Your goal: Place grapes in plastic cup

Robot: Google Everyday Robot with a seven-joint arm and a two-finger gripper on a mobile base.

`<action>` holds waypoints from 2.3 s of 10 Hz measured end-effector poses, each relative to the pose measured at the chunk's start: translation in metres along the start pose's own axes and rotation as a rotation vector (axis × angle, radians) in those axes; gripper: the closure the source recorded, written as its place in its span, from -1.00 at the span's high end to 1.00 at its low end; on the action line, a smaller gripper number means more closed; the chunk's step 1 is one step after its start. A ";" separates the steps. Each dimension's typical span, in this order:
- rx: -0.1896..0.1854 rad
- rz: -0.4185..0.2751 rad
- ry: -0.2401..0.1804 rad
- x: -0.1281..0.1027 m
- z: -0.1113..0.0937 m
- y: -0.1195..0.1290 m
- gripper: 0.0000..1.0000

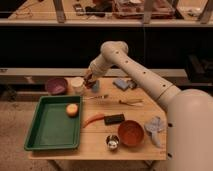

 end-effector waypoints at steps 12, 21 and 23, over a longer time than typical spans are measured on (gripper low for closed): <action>-0.020 0.039 -0.006 0.024 0.020 -0.007 -1.00; -0.028 0.082 -0.028 0.039 0.028 -0.005 -1.00; -0.037 0.088 -0.036 0.040 0.031 -0.005 -1.00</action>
